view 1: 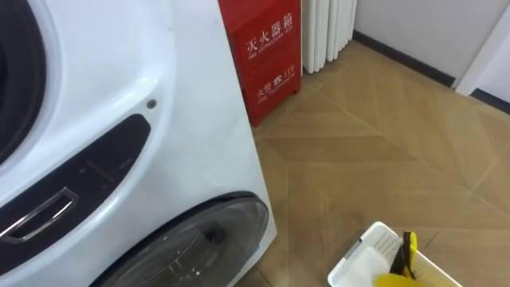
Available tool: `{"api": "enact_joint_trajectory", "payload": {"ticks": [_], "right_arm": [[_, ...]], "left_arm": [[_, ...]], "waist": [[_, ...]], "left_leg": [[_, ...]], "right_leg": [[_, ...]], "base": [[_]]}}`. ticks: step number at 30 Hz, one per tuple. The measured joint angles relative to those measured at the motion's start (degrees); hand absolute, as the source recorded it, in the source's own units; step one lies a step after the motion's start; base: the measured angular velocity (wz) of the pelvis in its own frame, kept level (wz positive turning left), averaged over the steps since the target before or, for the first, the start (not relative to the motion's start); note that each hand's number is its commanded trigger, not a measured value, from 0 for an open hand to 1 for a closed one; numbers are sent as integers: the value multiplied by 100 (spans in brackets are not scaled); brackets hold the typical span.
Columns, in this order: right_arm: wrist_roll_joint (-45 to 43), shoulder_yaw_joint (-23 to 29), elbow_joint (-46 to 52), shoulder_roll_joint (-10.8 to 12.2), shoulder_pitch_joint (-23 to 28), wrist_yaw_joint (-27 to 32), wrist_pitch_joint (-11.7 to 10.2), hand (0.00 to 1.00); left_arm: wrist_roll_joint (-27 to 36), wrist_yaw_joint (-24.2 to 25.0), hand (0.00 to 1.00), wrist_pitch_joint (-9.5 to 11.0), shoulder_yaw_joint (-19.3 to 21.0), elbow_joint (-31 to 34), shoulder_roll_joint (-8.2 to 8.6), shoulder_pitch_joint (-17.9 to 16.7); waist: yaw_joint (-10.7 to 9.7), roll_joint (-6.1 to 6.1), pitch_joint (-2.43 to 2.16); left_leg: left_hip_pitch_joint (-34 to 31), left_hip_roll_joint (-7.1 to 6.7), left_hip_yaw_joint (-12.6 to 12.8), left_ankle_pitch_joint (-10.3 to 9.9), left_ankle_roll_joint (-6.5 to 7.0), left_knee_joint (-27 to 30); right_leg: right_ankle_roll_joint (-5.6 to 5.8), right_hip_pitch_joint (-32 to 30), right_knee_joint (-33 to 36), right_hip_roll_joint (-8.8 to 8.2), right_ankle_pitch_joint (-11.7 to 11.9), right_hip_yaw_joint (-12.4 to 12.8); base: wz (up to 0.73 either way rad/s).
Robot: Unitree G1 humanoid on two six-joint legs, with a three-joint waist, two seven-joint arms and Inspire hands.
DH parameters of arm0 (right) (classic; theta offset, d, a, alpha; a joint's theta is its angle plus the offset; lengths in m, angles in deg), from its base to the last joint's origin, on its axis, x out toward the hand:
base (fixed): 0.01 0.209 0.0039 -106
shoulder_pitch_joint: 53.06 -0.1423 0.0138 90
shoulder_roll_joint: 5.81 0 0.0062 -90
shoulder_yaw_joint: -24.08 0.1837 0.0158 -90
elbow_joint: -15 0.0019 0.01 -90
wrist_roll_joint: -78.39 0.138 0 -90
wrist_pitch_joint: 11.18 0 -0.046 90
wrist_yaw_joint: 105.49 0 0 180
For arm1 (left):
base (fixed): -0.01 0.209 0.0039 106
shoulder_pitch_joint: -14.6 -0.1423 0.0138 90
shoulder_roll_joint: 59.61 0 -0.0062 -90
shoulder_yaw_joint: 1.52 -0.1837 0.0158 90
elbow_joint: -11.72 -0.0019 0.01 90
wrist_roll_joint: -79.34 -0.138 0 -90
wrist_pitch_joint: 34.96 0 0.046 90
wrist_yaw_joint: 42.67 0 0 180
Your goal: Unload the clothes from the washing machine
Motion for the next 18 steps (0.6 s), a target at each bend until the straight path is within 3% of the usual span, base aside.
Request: {"api": "enact_joint_trajectory", "payload": {"ticks": [7, 14, 16, 18], "right_arm": [[-34, -4, -13, -2, 116, -2, 1, 0], [-246, 18, -10, -6, 264, -36, 0, 0], [-249, 16, -3, -4, 372, -90, 0, 0], [-237, 5, -4, 28, 509, -202, 2, 0]], "left_arm": [[173, 21, 0, -6, 10, -31, -4, 8], [140, 78, 0, -25, 141, 20, -23, -33], [128, 180, 0, -32, 147, 103, -22, -71], [76, 194, 0, -25, 164, 210, -27, -169]], "waist": [[-25, -7, -8], [13, 27, -26], [37, 21, -20], [108, -80, 43]], "left_leg": [[11, 8, -224, 0, 32, -7], [30, 44, -294, 7, 15, 0], [182, 68, -288, 28, -21, -1], [354, 79, -276, 40, -42, -33]], "right_leg": [[52, 169, -211, -115, 74, -163], [17, 213, -217, -179, 49, -365], [-23, 363, -169, -212, -47, -489], [-49, 486, -79, -220, -156, -548]], "base": [[13], [9], [19], [19]]}}
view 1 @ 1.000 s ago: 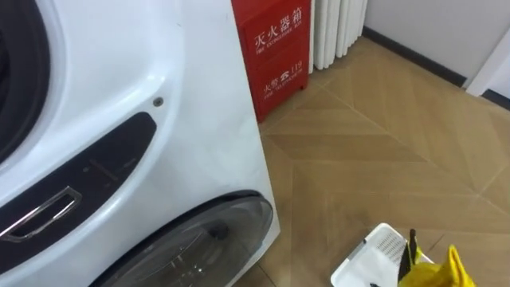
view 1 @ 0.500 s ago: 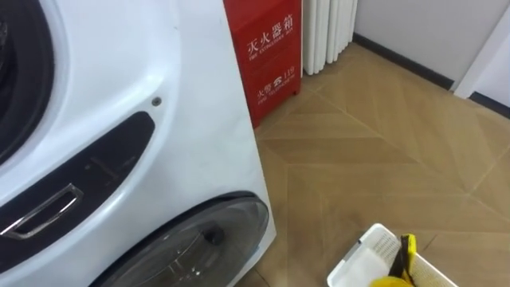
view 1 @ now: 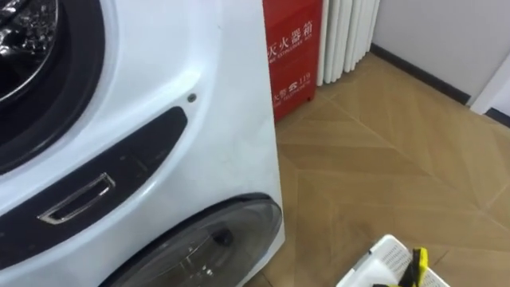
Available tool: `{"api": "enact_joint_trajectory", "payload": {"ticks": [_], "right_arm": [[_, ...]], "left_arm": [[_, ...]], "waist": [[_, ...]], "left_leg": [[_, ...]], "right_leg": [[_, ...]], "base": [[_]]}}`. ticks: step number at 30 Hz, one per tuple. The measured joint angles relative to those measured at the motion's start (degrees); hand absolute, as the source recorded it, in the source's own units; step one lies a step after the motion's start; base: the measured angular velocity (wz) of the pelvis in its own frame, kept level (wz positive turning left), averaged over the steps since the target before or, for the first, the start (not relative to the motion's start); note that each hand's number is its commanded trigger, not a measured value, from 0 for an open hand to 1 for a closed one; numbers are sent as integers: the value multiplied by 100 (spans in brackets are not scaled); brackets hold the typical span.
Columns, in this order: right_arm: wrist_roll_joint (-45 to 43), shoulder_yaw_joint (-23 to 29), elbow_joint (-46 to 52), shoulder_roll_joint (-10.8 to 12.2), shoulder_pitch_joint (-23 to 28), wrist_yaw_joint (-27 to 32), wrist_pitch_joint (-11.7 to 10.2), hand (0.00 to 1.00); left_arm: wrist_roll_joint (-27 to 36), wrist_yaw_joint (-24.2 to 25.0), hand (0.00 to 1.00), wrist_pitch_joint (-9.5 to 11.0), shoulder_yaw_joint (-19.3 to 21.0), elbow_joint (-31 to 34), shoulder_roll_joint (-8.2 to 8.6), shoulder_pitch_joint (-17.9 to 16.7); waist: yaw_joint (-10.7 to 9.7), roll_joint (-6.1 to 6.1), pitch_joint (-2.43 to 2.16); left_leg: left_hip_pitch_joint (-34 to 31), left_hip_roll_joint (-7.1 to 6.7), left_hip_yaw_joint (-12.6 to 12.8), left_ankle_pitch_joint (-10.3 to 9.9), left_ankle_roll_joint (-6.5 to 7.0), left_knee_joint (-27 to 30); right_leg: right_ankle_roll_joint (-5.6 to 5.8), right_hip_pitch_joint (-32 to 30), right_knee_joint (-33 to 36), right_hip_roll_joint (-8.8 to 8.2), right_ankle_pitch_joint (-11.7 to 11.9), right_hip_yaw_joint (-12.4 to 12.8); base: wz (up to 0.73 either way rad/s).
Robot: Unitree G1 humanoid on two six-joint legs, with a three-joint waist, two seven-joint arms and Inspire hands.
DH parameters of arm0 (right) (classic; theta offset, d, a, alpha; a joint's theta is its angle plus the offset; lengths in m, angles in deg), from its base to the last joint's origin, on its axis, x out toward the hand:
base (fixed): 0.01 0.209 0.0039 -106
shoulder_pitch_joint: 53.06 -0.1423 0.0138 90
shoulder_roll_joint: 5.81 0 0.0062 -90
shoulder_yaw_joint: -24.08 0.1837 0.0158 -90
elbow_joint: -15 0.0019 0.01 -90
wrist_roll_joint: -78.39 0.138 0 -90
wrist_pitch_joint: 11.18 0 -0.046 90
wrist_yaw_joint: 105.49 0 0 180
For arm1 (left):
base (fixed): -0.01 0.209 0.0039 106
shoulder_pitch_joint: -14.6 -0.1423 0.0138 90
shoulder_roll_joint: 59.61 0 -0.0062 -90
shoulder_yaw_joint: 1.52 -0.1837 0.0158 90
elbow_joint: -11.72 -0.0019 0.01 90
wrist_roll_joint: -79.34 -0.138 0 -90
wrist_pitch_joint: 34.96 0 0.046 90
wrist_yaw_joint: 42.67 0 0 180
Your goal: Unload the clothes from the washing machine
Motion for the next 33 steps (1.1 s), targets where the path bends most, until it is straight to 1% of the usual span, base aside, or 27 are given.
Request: {"api": "enact_joint_trajectory", "payload": {"ticks": [1, 2, 3, 4, 5, 6, 7, 8, 9, 10, 11, 12, 13, 15, 16, 18, 20, 21, 22, 24, 25, 26, 27, 29, 30, 31, 33], "right_arm": [[2, -15, -1, 18, 93, -92, 5, 0], [8, -36, -7, 21, 125, -135, 7, 0], [23, -83, -12, 49, 190, -229, 8, 0], [38, -119, -27, 115, 303, -316, 8, 0], [43, -121, -66, 163, 340, -369, 5, 0], [48, -159, -267, 256, 366, -472, 14, 0], [112, -233, -511, 344, 350, -574, 25, 0], [179, -279, -629, 377, 366, -628, 34, 0], [298, -346, -791, 433, 353, -726, 73, 0], [368, -406, -891, 490, 351, -786, 89, 0], [397, -457, -909, 507, 355, -820, 109, 0], [413, -508, -1010, 563, 359, -889, 121, 0], [413, -517, -1131, 639, 344, -972, 126, 0], [402, -570, -1317, 761, 271, -1074, 142, 0], [367, -666, -1339, 821, 287, -1142, 150, 0], [357, -804, -1364, 915, 293, -1227, 209, 0], [356, -944, -1368, 952, 302, -1304, 269, 0], [356, -953, -1372, 979, 310, -1342, 306, 0], [349, -961, -1380, 989, 308, -1355, 319, 0], [323, -960, -1411, 990, 319, -1403, 321, 0], [314, -960, -1486, 990, 332, -1437, 330, 0], [314, -960, -1496, 991, 325, -1459, 355, 0], [310, -960, -1498, 991, 309, -1498, 401, 0], [282, -971, -1510, 993, 306, -1579, 440, 0], [276, -1015, -1526, 995, 309, -1612, 440, 0], [233, -1029, -1562, 997, 308, -1641, 440, 0], [213, -1070, -1570, 999, 307, -1661, 440, 0]], "left_arm": [[-122, 21, 0, 2, 13, 56, 10, -58], [-176, 41, 0, 10, 13, 76, 11, -97], [-289, 56, 0, 28, 14, 72, 11, -155], [-381, 57, 0, 28, 29, 57, 13, -199], [-405, 58, 0, 32, 58, 55, 16, -224], [-408, 58, 0, 32, 107, 67, 17, -293], [-403, 58, 0, 29, 129, 69, 15, -356], [-405, 59, 0, 28, 136, 75, 18, -383], [-461, 79, 0, 27, 141, 86, 27, -429], [-559, 89, 0, 27, 168, 87, 35, -488], [-604, 90, 0, 23, 198, 89, 49, -501], [-675, 90, 0, 22, 236, 94, 76, -525], [-740, 89, 0, 23, 335, 93, 130, -549], [-767, 67, 0, 22, 543, 72, 242, -582], [-769, 55, 0, 21, 619, 66, 299, -594], [-767, -47, 0, 27, 713, 64, 312, -587], [-766, -88, 0, 22, 732, 30, 322, -601], [-767, -133, 0, 21, 748, 25, 327, -611], [-773, -158, 0, 20, 773, 24, 330, -627], [-781, -158, 0, 14, 863, 24, 340, -649], [-780, -153, 0, 8, 907, 25, 339, -649], [-780, -146, 0, -6, 936, 25, 339, -650], [-781, -139, 0, -28, 987, 24, 335, -659], [-780, -128, 0, -41, 1086, 24, 333, -687], [-782, -125, 0, -52, 1155, 24, 328, -685], [-781, -123, 0, -66, 1232, 22, 332, -669], [-783, -124, 0, -89, 1300, 22, 336, -666]], "waist": [[52, -24, 16], [69, -27, 19], [92, -39, 22], [93, -85, 34], [95, -108, 40], [110, -169, 38], [173, -249, 21], [191, -279, 12], [202, -337, 22], [290, -379, -2], [347, -413, -6], [363, -450, -10], [379, -525, -6], [555, -616, -10], [622, -667, -18], [694, -757, -16], [699, -832, -4], [701, -833, -19], [728, -876, 9], [786, -896, -1], [811, -913, 7], [819, -921, 3], [823, -906, -17], [844, -947, -6], [918, -984, 13], [968, -1004, 10], [980, -1039, 19]], "left_leg": [[83, 13, -14, 8, -14, -2], [111, 33, -19, 10, -17, 0], [163, 67, -34, 20, -36, 0], [220, 84, -34, 50, -85, -14], [252, 105, -34, 57, -96, -17], [337, 154, -46, 70, -120, -48], [412, 189, -151, 100, -164, -67], [427, 212, -219, 103, -170, -66], [466, 245, -347, 117, -194, -87], [497, 267, -425, 133, -206, -99], [512, 276, -475, 137, -207, -98], [541, 304, -605, 158, -204, -95], [593, 306, -678, 199, -203, -130], [692, 305, -717, 223, -202, -192], [714, 313, -800, 225, -199, -194], [758, 318, -898, 230, -192, -196], [813, 328, -990, 231, -190, -220], [843, 332, -1056, 231, -190, -268], [904, 337, -1106, 233, -186, -302], [963, 350, -1151, 233, -187, -351], [990, 358, -1176, 233, -188, -372], [993, 360, -1189, 233, -188, -380], [998, 365, -1216, 233, -188, -385], [1018, 373, -1260, 235, -186, -370], [1061, 373, -1251, 236, -186, -367], [1076, 372, -1246, 236, -186, -363], [1093, 364, -1244, 236, -186, -363]], "right_leg": [[-7, 91, 18, -2, -53, -22], [-14, 133, 12, -9, -71, -64], [-31, 219, 7, -43, -114, -186], [-38, 318, -11, -84, -159, -284], [-34, 375, -22, -97, -187, -334], [-28, 512, -63, -111, -239, -465], [-39, 662, -143, -130, -252, -584], [-46, 722, -179, -149, -256, -664], [-54, 852, -244, -196, -258, -808], [-68, 947, -311, -213, -248, -925], [-67, 1005, -356, -221, -239, -972], [-77, 1163, -488, -263, -206, -1119], [-58, 1295, -579, -287, -194, -1190], [-55, 1430, -671, -292, -159, -1262], [-70, 1526, -720, -303, -115, -1327], [-95, 1637, -775, -329, -91, -1428], [-90, 1763, -842, -345, -88, -1519], [-86, 1837, -895, -354, -85, -1582], [-81, 1920, -931, -353, -84, -1623], [-75, 2012, -999, -345, -86, -1670], [-73, 2051, -1029, -339, -85, -1687], [-70, 2059, -1035, -339, -87, -1704], [-66, 2084, -1067, -340, -89, -1714], [-61, 2133, -1114, -335, -87, -1733], [-56, 2171, -1120, -333, -90, -1728], [-47, 2189, -1123, -337, -98, -1729], [-30, 2225, -1134, -351, -113, -1748]], "base": [[16], [30], [49], [59], [66], [62], [60], [66], [63], [54], [48], [58], [59], [28], [21], [30], [29], [24], [23], [15], [11], [11], [14], [8], [-6], [-5], [5]]}}
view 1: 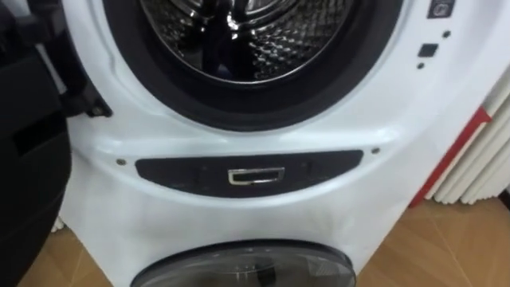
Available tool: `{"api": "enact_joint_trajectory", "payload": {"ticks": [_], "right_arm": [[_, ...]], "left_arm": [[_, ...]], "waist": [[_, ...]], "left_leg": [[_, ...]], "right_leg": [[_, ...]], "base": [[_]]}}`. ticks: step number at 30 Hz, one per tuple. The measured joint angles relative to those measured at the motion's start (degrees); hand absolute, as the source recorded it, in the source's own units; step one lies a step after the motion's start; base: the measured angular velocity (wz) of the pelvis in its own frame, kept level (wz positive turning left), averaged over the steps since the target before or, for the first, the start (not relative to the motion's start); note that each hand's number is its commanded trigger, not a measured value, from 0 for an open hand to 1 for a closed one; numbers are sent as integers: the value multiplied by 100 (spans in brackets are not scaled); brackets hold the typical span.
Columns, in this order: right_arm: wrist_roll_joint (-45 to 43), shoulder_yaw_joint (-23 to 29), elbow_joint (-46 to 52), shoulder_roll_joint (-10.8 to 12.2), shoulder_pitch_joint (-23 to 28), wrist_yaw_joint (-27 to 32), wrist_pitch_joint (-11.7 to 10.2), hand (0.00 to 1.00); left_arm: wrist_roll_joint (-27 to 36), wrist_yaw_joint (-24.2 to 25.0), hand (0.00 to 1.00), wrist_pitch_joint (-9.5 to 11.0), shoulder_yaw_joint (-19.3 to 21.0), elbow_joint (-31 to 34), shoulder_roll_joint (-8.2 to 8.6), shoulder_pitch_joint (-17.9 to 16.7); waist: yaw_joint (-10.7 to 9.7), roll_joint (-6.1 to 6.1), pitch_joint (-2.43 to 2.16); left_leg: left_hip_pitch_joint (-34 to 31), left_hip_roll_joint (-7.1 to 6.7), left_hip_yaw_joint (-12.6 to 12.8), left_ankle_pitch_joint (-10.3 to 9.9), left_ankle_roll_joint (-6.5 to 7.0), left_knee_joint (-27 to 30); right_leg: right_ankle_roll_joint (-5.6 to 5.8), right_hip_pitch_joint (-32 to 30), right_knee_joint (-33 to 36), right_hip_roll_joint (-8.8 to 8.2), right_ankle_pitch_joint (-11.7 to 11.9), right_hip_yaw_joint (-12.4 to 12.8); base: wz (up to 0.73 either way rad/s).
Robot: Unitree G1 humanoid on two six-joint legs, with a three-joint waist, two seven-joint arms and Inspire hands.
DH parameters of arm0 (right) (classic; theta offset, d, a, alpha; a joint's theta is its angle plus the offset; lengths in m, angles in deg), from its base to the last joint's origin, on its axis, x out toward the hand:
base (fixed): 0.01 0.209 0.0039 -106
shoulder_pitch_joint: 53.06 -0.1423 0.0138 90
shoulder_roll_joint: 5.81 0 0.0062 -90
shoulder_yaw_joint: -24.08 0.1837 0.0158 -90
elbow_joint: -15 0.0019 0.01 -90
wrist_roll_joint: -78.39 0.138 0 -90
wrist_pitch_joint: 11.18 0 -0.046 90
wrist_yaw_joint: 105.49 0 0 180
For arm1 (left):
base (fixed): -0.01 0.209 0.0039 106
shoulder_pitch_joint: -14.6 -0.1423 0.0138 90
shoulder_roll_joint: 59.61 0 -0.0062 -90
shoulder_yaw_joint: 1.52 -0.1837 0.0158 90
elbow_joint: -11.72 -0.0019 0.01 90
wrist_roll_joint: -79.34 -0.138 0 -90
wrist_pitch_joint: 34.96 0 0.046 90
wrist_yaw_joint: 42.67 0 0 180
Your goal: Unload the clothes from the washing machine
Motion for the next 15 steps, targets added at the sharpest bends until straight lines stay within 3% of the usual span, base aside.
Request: {"api": "enact_joint_trajectory", "payload": {"ticks": [4, 7, 15], "right_arm": [[2, -42, -28, 52, 21, 39, 0, 0], [-3, -32, -76, 54, 27, 90, -2, 0], [5, 22, -166, 50, -4, 189, -10, 0]], "left_arm": [[0, -5, 0, -11, 61, -6, 23, -2], [0, -6, 0, -8, 131, -13, 40, -16], [2, -26, 0, -5, 236, -19, 47, -135]], "waist": [[35, -39, 0], [139, -19, -6], [165, 50, -8]], "left_leg": [[54, 0, 8, 0, 0, 0], [115, 3, 8, 0, 0, 0], [132, 15, 8, 0, 0, 0]], "right_leg": [[25, 141, -134, -7, 18, -82], [33, 228, -189, 0, 27, -87], [32, 256, -192, 5, 27, -115]], "base": [[8], [0], [0]]}}
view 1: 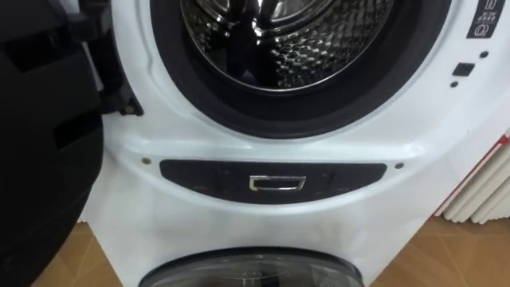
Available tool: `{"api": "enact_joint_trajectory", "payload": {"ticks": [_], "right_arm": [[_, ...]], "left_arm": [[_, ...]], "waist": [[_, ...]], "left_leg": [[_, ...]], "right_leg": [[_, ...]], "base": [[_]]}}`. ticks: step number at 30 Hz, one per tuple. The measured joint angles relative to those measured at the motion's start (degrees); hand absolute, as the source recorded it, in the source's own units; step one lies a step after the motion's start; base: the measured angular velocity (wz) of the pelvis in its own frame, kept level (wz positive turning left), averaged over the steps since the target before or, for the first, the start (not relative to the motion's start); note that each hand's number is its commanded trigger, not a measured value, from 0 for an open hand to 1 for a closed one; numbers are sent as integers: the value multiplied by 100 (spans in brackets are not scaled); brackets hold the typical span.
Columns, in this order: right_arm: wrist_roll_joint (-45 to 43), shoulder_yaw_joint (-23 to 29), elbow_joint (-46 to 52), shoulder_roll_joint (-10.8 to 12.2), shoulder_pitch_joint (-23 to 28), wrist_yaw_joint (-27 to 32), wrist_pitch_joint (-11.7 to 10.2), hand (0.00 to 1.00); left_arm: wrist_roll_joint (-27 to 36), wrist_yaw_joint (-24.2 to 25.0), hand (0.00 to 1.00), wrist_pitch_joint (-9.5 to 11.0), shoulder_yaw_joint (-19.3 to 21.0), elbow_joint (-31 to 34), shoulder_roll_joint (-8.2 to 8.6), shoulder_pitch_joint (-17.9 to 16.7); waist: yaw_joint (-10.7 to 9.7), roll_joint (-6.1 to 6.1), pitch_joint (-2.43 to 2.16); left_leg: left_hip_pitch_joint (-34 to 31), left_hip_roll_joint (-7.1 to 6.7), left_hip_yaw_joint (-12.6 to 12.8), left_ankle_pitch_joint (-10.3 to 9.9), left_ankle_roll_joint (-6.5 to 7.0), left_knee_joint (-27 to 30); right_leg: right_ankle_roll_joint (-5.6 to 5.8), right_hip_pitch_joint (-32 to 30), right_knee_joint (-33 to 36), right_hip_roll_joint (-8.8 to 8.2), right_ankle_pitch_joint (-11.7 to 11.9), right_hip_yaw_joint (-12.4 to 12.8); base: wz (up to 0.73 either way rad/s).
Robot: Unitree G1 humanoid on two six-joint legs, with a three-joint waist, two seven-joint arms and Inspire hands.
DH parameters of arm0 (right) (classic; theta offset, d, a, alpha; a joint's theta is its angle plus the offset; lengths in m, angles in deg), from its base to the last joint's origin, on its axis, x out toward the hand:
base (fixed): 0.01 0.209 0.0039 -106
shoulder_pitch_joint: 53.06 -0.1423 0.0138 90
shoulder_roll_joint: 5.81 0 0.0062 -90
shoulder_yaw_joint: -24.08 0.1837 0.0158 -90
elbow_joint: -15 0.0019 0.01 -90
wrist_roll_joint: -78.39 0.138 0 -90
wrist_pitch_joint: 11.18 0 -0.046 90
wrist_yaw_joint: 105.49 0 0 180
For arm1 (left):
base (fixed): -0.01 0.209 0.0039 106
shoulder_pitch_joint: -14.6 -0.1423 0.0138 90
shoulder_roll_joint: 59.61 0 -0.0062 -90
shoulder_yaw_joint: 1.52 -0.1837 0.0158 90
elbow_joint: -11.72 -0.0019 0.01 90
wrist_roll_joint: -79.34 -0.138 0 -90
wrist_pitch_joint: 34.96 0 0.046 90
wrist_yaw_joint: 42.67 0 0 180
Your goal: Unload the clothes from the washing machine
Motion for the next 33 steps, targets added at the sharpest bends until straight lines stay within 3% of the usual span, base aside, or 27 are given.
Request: {"api": "enact_joint_trajectory", "payload": {"ticks": [8, 11, 12, 14, 16, 17, 18, 19, 20, 21, 22, 24, 26, 27, 29, 31, 33], "right_arm": [[0, 47, -8, 3, -1, -2, 81, 0], [2, 35, -6, 6, -7, -48, 137, 0], [-32, 26, -2, 6, -10, -91, 142, 0], [-33, 33, 0, 4, 15, -129, 144, 0], [-348, 26, 24, 6, -26, -133, 149, 0], [-443, 20, 21, 15, -37, -139, 165, 0], [-620, 18, 17, 12, -141, -169, 210, 0], [-686, 17, -7, 6, -161, -181, 217, 0], [-681, 16, -1, 5, -174, -183, 216, 0], [-690, -3, 25, 5, -199, -176, 211, 0], [-704, -16, 17, 3, -191, -160, 203, 0], [-710, 7, 16, -55, -171, -90, 166, 0], [-717, 23, 15, -155, -121, 30, 103, 0], [-724, 53, -3, -174, -108, 107, 65, 0], [-788, 166, -19, -164, -87, 126, 59, 0], [-824, 278, -25, -145, -61, 104, 46, 0], [-857, 294, -26, -147, -158, 79, 25, 0]], "left_arm": [[-6, -7, 0, -45, 259, -105, 60, -44], [-3, -13, 0, -60, 336, -117, 31, -45], [-5, -27, 0, -62, 334, -121, 2, -80], [-75, -35, 0, -77, 387, -114, -33, -186], [-271, -49, 0, -141, 447, -107, -80, -245], [-360, -48, 0, -141, 452, -99, -96, -238], [-539, -40, 0, -141, 454, -88, -93, -203], [-622, -25, 0, -145, 453, -51, -73, -169], [-625, -29, 0, -143, 456, 10, -64, -158], [-618, -41, 0, -140, 489, 85, -57, -94], [-615, -61, 0, -142, 456, 103, -70, -35], [-627, -33, 0, -143, 405, 100, -36, 44], [-604, 0, 0, -122, 331, 99, 58, 122], [-601, 32, 0, -96, 306, 92, 93, 213], [-628, 74, 0, -35, 283, 109, 91, 399], [-679, 90, 0, 2, 252, 112, 91, 664], [-684, 90, 0, 57, 149, 119, 92, 824]], "waist": [[-1, 12, 10], [10, 1, 0], [14, -8, 0], [9, -27, -1], [56, -82, -14], [83, -131, -25], [157, -169, -22], [159, -145, -18], [155, -137, -13], [153, -133, -11], [140, -163, 3], [35, -77, 11], [7, 96, 22], [-79, 179, 46], [-176, 248, 39], [-310, 361, 19], [-316, 355, 32]], "left_leg": [[112, 14, 6, -2, -2, -7], [111, 90, 31, -56, -42, -8], [115, 188, 70, -98, -81, 19], [200, 245, 119, -234, -173, 198], [92, 396, 136, -460, -304, 865], [-34, 431, 125, -475, -311, 1189], [-338, 536, -22, -472, -310, 1939], [-628, 628, -318, -423, -292, 2619], [-773, 668, -426, -363, -262, 2928], [-1005, 711, -595, -164, -213, 3425], [-1094, 707, -689, 27, -248, 3662], [-1184, 711, -864, 127, -259, 3907], [-1073, 645, -893, 116, -327, 4156], [-897, 535, -901, 41, -412, 4126], [-568, 385, -996, -100, -485, 3625], [-26, 329, -1135, -407, -524, 2328], [233, 286, -1170, -574, -452, 1447]], "right_leg": [[-17, 89, 47, 14, -25, -4], [-55, 89, 67, 78, -42, -24], [-127, 63, 211, 92, -117, -83], [-203, 38, 587, 92, -368, -250], [-332, -167, 1047, 170, -692, -139], [-381, -224, 1141, 160, -744, -113], [-453, -221, 1178, 168, -781, -52], [-527, -203, 1199, 249, -805, 3], [-561, -196, 1213, 281, -818, 18], [-624, -166, 1226, 318, -844, 17], [-675, -108, 1198, 318, -867, -6], [-736, -42, 1106, 357, -856, -101], [-771, -45, 1115, 370, -861, -212], [-776, -63, 1113, 367, -856, -292], [-784, -204, 1136, 363, -831, -397], [-770, -371, 1124, 358, -725, -578], [-760, -589, 1135, 345, -593, -603]], "base": [[2], [0], [-7], [-13], [-29], [-40], [-44], [-41], [-27], [-20], [-18], [-3], [3], [29], [39], [44], [11]]}}
